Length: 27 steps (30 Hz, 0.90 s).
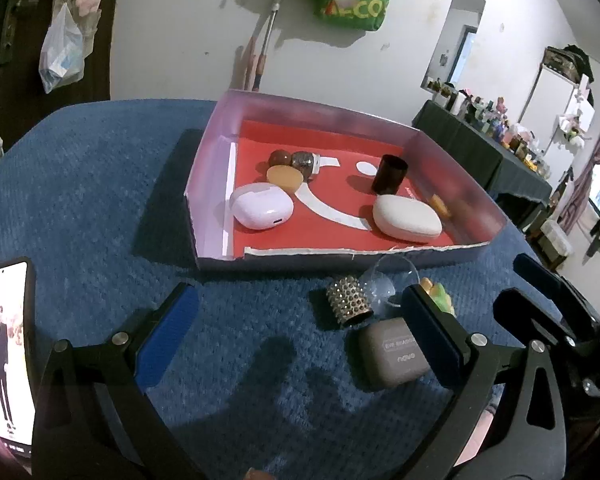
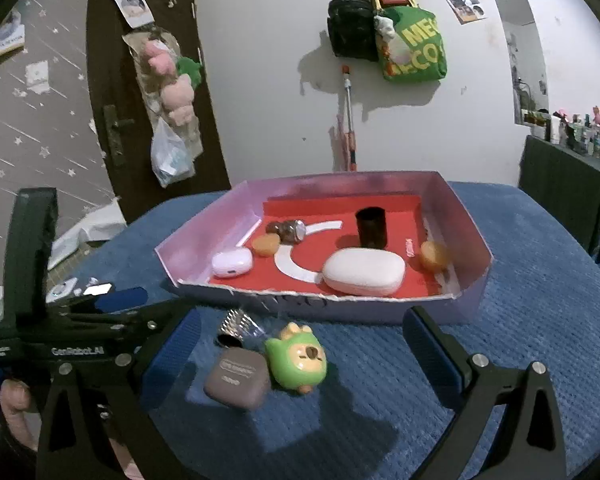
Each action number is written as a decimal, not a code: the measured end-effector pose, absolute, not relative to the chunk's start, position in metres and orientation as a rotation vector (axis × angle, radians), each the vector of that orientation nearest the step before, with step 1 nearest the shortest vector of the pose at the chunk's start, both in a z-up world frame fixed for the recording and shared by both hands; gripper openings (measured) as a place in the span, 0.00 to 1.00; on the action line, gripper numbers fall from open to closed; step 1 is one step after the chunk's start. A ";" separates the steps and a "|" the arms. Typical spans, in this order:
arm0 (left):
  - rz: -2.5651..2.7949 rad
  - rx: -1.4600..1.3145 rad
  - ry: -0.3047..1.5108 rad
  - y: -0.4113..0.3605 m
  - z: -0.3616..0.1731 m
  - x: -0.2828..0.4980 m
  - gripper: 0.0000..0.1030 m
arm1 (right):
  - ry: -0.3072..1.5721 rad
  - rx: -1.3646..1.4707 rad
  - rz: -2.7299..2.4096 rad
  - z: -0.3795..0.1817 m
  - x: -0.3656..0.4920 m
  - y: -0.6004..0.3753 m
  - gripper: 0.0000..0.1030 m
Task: Organize rigid objects
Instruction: 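Move the right tool to the green frog figure while the left tool approaches the brown eyeshadow case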
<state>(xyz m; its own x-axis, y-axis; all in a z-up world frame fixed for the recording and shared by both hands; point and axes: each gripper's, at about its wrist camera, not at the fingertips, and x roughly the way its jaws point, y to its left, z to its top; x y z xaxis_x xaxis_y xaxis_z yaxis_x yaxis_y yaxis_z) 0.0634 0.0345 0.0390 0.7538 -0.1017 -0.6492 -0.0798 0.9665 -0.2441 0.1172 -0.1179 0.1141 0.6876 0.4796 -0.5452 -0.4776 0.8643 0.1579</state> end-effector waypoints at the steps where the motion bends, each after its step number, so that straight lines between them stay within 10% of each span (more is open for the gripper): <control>1: -0.012 -0.263 0.721 0.034 0.038 0.063 1.00 | 0.618 0.000 0.534 0.113 0.117 -0.117 1.00; 12: -0.019 -0.265 0.771 0.029 0.025 0.061 1.00 | 0.656 -0.047 0.513 0.102 0.112 -0.113 0.99; 19: -0.018 -0.260 0.778 0.027 0.023 0.058 1.00 | 0.752 -0.015 0.479 0.086 0.128 -0.126 0.72; 27: -0.106 -0.233 0.789 0.002 0.023 0.054 1.00 | 0.795 0.087 0.482 0.080 0.140 -0.150 0.70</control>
<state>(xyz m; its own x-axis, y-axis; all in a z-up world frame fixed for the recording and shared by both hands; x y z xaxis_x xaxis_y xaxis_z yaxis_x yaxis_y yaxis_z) 0.0536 0.0023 0.0231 0.7007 -0.1810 -0.6901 0.0075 0.9691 -0.2465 0.1404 -0.1496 0.0804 0.5984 0.4475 -0.6646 -0.3829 0.8883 0.2534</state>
